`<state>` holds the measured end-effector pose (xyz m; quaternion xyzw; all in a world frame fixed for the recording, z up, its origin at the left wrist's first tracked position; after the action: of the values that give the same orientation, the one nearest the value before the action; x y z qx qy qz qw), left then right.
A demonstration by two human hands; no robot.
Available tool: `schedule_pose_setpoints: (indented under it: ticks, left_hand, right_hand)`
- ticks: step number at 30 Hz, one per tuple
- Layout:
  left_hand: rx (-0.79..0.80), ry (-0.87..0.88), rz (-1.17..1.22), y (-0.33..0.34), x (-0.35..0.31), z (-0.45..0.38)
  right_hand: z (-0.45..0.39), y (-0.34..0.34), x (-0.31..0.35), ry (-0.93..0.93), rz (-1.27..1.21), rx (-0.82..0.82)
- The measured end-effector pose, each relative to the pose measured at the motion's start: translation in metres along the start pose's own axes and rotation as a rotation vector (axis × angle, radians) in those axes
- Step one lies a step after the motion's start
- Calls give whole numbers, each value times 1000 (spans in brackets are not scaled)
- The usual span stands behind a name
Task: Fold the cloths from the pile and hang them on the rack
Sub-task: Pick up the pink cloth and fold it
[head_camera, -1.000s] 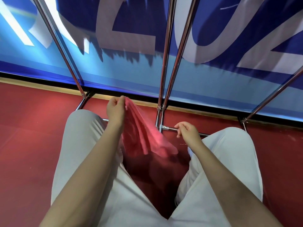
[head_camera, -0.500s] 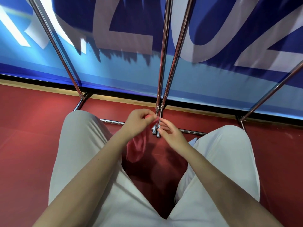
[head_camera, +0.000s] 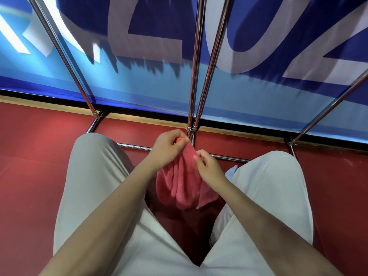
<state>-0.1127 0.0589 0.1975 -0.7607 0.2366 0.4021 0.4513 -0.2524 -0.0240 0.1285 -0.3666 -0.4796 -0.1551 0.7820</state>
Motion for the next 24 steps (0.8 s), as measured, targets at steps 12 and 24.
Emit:
schedule_pose_setpoints:
  ticks: [12, 24]
  left_hand:
    - [-602, -250, -11, -67, 34, -7]
    - [-875, -376, 350, -85, 45, -2]
  right_hand:
    - [-3, -11, -14, 132, 316, 179]
    - [-1, -27, -21, 227, 255, 15]
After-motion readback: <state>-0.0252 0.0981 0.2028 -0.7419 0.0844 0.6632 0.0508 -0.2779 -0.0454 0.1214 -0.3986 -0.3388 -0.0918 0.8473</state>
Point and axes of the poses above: each hand's wrist, its own z-axis away from the middle knuckle, its own y-axis out of the palm, x = y × z, the point moved 1 cm from there along -z, towards the middle knuckle, and after that the axes turned 13 degrees about y, right-handed, at the moved point
